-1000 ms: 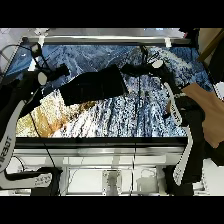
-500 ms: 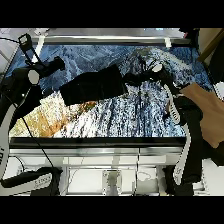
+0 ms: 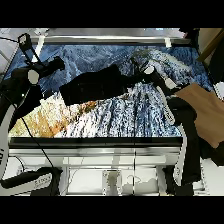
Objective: Fold the clothes and pants, and hang the long-sleeved shirts on hangers.
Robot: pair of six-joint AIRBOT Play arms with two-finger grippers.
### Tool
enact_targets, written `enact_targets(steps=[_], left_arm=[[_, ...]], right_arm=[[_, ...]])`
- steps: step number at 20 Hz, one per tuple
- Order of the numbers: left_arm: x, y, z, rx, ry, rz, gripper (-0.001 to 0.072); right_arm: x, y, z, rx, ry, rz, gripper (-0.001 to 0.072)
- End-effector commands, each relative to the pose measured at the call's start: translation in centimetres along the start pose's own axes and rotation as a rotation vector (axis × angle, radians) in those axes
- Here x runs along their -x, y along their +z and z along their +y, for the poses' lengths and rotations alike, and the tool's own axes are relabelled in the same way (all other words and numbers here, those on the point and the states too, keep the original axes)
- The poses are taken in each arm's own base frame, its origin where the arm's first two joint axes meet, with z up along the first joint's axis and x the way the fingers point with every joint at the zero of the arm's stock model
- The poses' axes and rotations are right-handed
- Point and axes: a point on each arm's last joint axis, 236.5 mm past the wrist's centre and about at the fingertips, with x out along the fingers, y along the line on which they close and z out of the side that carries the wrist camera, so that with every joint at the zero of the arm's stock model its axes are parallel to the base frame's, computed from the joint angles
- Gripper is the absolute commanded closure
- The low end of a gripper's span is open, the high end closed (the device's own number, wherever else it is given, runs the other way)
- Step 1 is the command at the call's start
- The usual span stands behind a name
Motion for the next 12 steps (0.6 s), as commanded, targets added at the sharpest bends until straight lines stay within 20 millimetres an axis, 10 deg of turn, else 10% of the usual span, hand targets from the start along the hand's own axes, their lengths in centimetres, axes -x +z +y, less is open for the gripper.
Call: enact_targets(steps=[1, 3, 7, 12], left_arm=[[0.0, -0.4, 0.1, 0.0, 0.005, 0.018, -0.0002], [0.0, -0.9, 0.2, -0.001, 0.011, 0.038, -0.0002], [0.1, -1.2, 0.3, -0.001, 0.016, 0.052, -0.0002], [1.1, -0.3, 0.0, -0.001, 0.007, 0.028, 0.0088]], right_arm=[[-1.8, -0.7, -0.3, -0.046, 0.001, 0.005, 0.0145], [-2.5, -1.0, 0.5, -0.069, 0.037, 0.01, 0.0192], [-1.7, 1.5, 1.7, -0.05, 0.061, -0.067, 0.0696], [5.8, 6.1, -0.3, -0.06, 0.042, -0.183, 0.07]])
